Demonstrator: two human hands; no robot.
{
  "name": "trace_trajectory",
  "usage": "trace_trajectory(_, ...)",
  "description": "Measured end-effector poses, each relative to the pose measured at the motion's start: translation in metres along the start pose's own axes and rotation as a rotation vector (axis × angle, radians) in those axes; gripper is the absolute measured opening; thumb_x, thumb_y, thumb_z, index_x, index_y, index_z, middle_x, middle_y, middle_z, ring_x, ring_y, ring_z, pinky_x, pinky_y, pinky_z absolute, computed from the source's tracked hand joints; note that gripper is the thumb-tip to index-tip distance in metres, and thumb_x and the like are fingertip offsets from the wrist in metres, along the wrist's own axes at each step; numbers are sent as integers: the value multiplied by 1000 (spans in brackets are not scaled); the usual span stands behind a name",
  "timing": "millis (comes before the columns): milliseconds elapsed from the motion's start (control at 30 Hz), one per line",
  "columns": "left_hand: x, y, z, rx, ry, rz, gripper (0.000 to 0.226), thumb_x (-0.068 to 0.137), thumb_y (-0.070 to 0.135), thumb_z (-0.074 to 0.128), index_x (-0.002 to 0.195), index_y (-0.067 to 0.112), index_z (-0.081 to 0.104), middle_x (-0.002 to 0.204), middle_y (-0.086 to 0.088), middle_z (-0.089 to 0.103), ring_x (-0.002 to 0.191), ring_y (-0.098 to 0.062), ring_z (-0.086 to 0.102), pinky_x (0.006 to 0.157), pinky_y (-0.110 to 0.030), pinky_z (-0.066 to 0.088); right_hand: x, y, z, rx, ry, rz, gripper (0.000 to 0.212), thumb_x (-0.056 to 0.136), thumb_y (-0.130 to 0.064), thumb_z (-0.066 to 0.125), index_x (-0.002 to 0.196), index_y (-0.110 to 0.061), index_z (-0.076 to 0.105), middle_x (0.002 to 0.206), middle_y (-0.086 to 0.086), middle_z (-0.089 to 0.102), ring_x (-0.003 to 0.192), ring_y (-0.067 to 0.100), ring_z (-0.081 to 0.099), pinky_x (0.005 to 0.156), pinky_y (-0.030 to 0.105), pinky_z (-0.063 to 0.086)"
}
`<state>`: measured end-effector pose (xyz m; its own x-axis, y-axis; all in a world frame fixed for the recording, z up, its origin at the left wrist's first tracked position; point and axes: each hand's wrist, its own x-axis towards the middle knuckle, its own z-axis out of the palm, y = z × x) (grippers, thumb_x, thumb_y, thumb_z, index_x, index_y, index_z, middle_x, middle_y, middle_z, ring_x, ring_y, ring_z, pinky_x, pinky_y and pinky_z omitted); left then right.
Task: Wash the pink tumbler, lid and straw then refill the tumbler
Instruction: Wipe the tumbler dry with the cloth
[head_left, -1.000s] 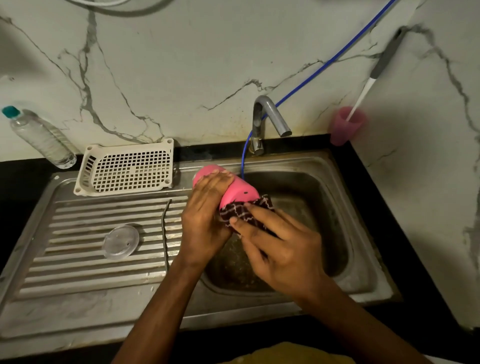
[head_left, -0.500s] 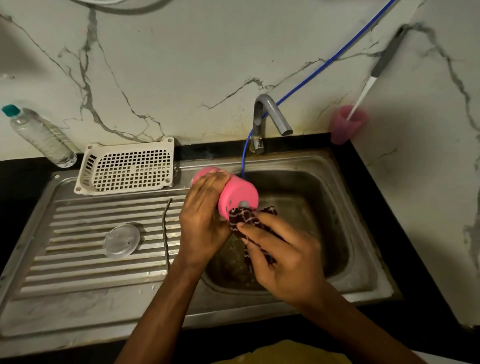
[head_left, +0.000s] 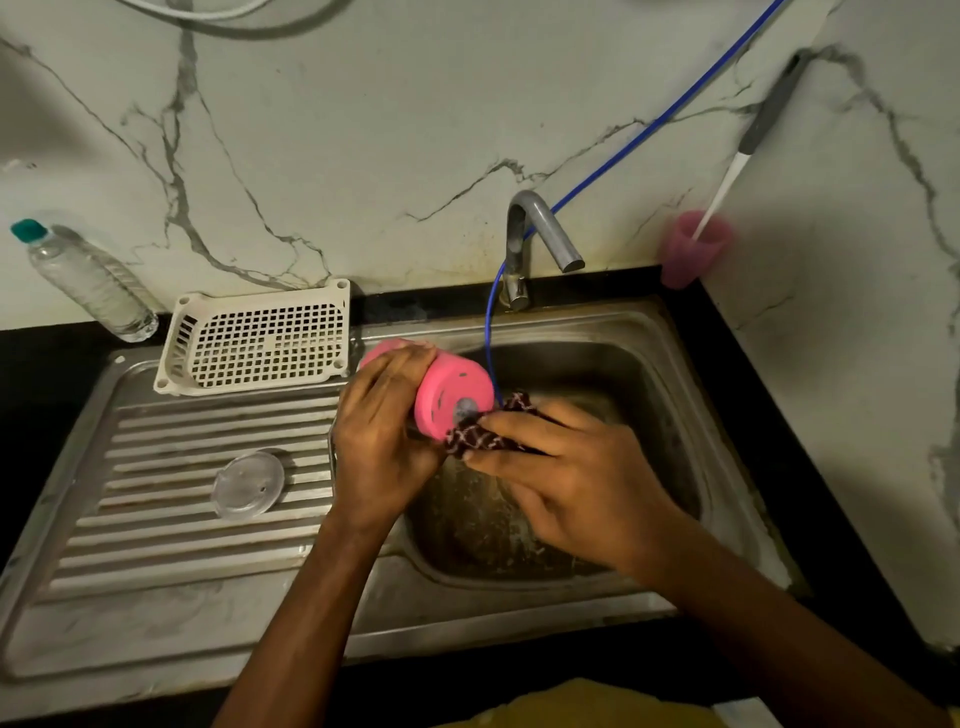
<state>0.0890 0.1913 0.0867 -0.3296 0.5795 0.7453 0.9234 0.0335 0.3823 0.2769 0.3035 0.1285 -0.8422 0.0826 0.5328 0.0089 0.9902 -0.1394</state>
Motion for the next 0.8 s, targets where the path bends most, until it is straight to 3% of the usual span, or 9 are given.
trace_trajectory(133, 0, -6, -5, 25, 11, -12, 68, 71, 27, 92, 125, -3, 63, 127, -16, 65, 121, -29, 58, 102, -43, 49, -6, 30, -10, -59, -4, 127, 31, 86, -19, 60, 113, -25, 76, 119, 0, 70, 93, 25, 66, 63, 36, 57)
trace_trajectory(233, 1, -1, -2, 23, -17, 8, 66, 75, 32, 90, 126, 0, 63, 128, -14, 65, 121, -28, 58, 99, -47, 50, 8, 28, -18, -23, 149, 135, 28, 87, -15, 68, 112, -21, 77, 120, 3, 71, 96, 27, 69, 68, 39, 58)
trace_trajectory(333, 3, 8, 2, -12, -5, 34, 60, 84, 38, 81, 126, -1, 63, 128, -12, 65, 120, -28, 60, 101, -43, 49, 23, 11, -10, -4, 172, 74, 28, 87, -15, 73, 114, -19, 77, 121, 6, 71, 96, 28, 69, 68, 39, 59)
trace_trajectory(467, 5, 8, 0, -9, -7, -1, 63, 84, 43, 79, 126, -2, 62, 127, -14, 65, 120, -28, 58, 105, -37, 46, 27, 6, 1, 169, 235, 327, 26, 89, -15, 70, 115, -14, 73, 116, 4, 70, 97, 19, 68, 76, 37, 58)
trace_trajectory(600, -2, -4, -2, 18, 15, -155, 73, 76, 46, 82, 127, -3, 63, 125, -17, 67, 112, -34, 62, 96, -35, 51, 9, -9, 10, 290, 109, 434, 20, 85, -15, 70, 104, -21, 71, 105, -6, 68, 95, 10, 65, 74, 32, 55)
trace_trajectory(667, -1, -6, -3, 21, 22, -195, 76, 72, 44, 84, 128, -2, 61, 124, -17, 67, 111, -34, 62, 97, -23, 47, 1, -16, 13, 323, 59, 426, 21, 83, -15, 71, 102, -23, 73, 102, -10, 69, 94, 8, 66, 75, 31, 54)
trace_trajectory(733, 4, -5, -2, 20, 7, -191, 78, 70, 43, 86, 130, -1, 60, 126, -16, 66, 112, -33, 62, 98, -18, 43, 1, -14, 11, 361, 125, 475, 21, 83, -13, 73, 102, -22, 74, 102, -9, 69, 94, 6, 66, 77, 29, 54)
trace_trajectory(800, 8, -4, 0, 11, 10, -191, 79, 70, 45, 85, 131, 0, 60, 126, -15, 66, 112, -33, 62, 96, -25, 46, 9, -11, 4, 346, 221, 496, 20, 84, -14, 73, 103, -20, 75, 103, -6, 70, 95, 7, 66, 78, 29, 56)
